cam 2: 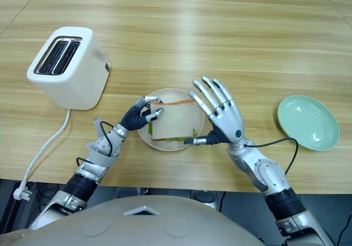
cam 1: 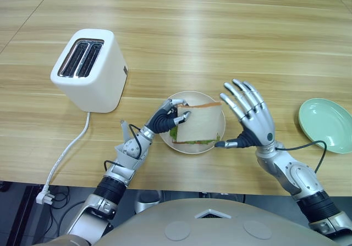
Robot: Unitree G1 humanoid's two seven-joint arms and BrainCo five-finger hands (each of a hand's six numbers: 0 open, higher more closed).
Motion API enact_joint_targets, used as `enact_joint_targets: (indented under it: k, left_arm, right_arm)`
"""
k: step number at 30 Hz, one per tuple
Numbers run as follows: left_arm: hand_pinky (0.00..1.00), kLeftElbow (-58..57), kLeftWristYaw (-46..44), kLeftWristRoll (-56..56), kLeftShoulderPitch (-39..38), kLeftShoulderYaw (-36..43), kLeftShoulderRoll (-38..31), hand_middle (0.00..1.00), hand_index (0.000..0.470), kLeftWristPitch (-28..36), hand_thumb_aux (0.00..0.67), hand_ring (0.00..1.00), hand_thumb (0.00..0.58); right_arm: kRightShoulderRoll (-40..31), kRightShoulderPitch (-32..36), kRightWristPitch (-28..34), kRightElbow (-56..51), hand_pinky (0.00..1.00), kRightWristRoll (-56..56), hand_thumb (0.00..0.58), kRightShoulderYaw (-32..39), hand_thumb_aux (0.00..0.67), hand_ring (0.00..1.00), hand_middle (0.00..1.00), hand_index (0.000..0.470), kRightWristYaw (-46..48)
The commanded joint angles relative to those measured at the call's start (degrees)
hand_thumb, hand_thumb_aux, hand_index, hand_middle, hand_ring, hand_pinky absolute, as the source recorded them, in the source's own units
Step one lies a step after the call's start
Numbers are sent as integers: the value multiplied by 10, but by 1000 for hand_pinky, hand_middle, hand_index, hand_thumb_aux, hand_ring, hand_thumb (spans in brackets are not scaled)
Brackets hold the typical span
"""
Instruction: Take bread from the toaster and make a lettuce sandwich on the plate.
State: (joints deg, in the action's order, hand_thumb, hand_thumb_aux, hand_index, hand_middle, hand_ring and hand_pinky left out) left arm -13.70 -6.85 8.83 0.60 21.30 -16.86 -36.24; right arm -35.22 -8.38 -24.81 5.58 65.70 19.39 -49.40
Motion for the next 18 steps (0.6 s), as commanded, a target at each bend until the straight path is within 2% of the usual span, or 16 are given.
enact_joint_targets:
  k: [1, 13, 18]
  left_arm:
    - [1000, -49, -16, 13, 12, -8, 4, 1000, 460, 1, 670, 1000, 580]
    - [1000, -202, -15, 21, 89, -43, 37, 1000, 460, -19, 670, 1000, 580]
    - [1000, -258, -24, 14, 108, -51, 50, 1000, 460, -23, 670, 1000, 580]
  right_arm:
    - [-6, 1, -18, -1, 0, 17, 0, 26, 0, 0, 0, 0, 27]
    - [7, 18, -37, -97, 0, 24, 0, 104, 0, 0, 0, 0, 69]
    - [24, 48, -37, -175, 0, 14, 0, 145, 0, 0, 0, 0, 152]
